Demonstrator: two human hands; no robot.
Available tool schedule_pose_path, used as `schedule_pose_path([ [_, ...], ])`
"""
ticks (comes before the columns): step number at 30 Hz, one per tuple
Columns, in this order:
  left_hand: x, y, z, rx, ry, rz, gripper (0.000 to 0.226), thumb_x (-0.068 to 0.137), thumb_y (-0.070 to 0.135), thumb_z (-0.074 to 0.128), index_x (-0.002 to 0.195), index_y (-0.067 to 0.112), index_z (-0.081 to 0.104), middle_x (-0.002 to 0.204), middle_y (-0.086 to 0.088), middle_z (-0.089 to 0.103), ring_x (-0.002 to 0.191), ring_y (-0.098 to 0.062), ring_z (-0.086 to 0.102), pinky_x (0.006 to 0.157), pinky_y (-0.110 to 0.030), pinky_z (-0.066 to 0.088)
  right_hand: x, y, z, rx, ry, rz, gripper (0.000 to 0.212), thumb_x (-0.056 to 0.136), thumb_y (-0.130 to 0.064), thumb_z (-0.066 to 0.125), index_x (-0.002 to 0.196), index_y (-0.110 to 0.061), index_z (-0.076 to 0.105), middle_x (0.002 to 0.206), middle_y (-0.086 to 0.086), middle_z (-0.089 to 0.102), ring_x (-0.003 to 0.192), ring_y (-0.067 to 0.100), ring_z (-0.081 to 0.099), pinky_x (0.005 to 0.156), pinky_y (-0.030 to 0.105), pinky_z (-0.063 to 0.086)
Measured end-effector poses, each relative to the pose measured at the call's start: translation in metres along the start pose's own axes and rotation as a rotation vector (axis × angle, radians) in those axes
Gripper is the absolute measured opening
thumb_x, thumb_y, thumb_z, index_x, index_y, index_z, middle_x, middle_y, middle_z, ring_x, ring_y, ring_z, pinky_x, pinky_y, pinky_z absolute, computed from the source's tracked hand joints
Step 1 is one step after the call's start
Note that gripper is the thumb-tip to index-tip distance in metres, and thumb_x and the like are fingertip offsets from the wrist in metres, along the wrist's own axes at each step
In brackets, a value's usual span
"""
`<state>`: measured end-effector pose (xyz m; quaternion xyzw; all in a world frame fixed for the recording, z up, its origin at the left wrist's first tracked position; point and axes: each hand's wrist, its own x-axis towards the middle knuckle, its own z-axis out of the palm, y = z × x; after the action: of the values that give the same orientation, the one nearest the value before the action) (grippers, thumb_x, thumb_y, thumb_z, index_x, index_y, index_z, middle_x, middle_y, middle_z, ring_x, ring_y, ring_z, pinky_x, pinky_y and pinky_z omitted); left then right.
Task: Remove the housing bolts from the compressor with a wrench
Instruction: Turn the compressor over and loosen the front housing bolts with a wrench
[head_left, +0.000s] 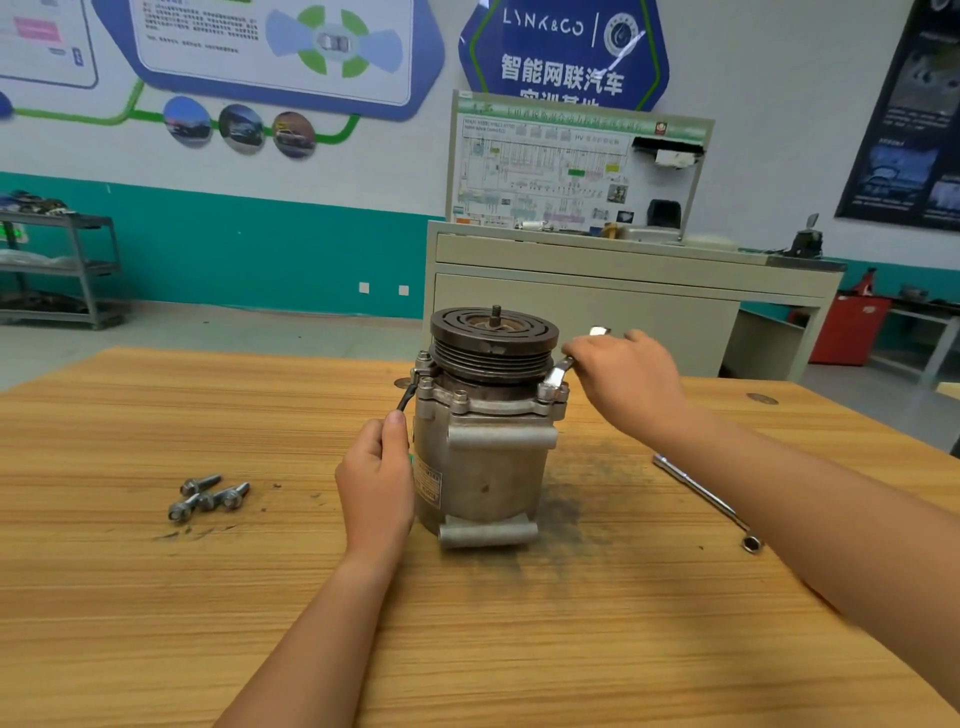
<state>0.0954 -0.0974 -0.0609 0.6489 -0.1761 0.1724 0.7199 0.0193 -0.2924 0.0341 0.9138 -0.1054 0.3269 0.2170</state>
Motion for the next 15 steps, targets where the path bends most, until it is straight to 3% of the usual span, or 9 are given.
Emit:
schedule_pose_path([
  [3, 0.000, -0.001, 0.000, 0.007, 0.000, 0.009, 0.039, 0.098, 0.022, 0.043, 0.061, 0.011, 0.041, 0.054, 0.003, 0.032, 0.047, -0.003, 0.029, 0.045, -0.019, 0.024, -0.014, 0.010, -0.021, 0.216, 0.121, 0.225, 0.027, 0.100, -0.024, 0.036, 0.109, -0.010, 0.057, 0.073, 0.006, 0.060, 0.065, 0.027, 0.053, 0.055, 0.031, 0.029],
  [5, 0.000, -0.001, 0.001, 0.013, 0.008, 0.019, 0.039, 0.098, 0.021, 0.043, 0.061, 0.011, 0.040, 0.054, 0.003, 0.032, 0.047, -0.003, 0.029, 0.045, -0.020, 0.024, -0.027, 0.018, -0.041, 0.439, 0.223, 0.349, 0.025, 0.099, -0.024, 0.035, 0.101, -0.007, 0.054, 0.063, 0.002, 0.052, 0.055, 0.022, 0.047, 0.048, 0.029, 0.027],
  [7, 0.000, -0.001, 0.001, 0.020, 0.012, 0.022, 0.040, 0.099, 0.021, 0.042, 0.060, 0.011, 0.039, 0.054, 0.003, 0.032, 0.047, -0.003, 0.030, 0.045, -0.020, 0.024, -0.043, 0.023, -0.061, 0.504, 0.231, 0.333, 0.023, 0.098, -0.023, 0.036, 0.102, -0.008, 0.053, 0.056, -0.002, 0.046, 0.049, 0.015, 0.044, 0.044, 0.027, 0.026],
  [12, -0.001, 0.000, 0.001, 0.035, 0.015, 0.025, 0.039, 0.099, 0.021, 0.042, 0.061, 0.013, 0.040, 0.054, 0.003, 0.034, 0.048, -0.004, 0.031, 0.046, -0.020, 0.025, -0.079, 0.010, -0.092, 0.236, -0.177, 0.185, 0.032, 0.097, -0.032, 0.033, 0.126, -0.026, 0.043, 0.060, -0.006, 0.045, 0.053, 0.016, 0.045, 0.045, 0.028, 0.032],
  [15, -0.002, 0.001, 0.001, 0.037, 0.018, 0.033, 0.039, 0.099, 0.020, 0.042, 0.061, 0.012, 0.040, 0.055, 0.003, 0.034, 0.048, -0.003, 0.032, 0.046, -0.019, 0.026, -0.085, -0.004, -0.097, 0.138, -0.304, 0.136, 0.035, 0.098, -0.030, 0.029, 0.133, -0.035, 0.028, 0.069, -0.005, 0.050, 0.065, 0.021, 0.051, 0.054, 0.032, 0.042],
])
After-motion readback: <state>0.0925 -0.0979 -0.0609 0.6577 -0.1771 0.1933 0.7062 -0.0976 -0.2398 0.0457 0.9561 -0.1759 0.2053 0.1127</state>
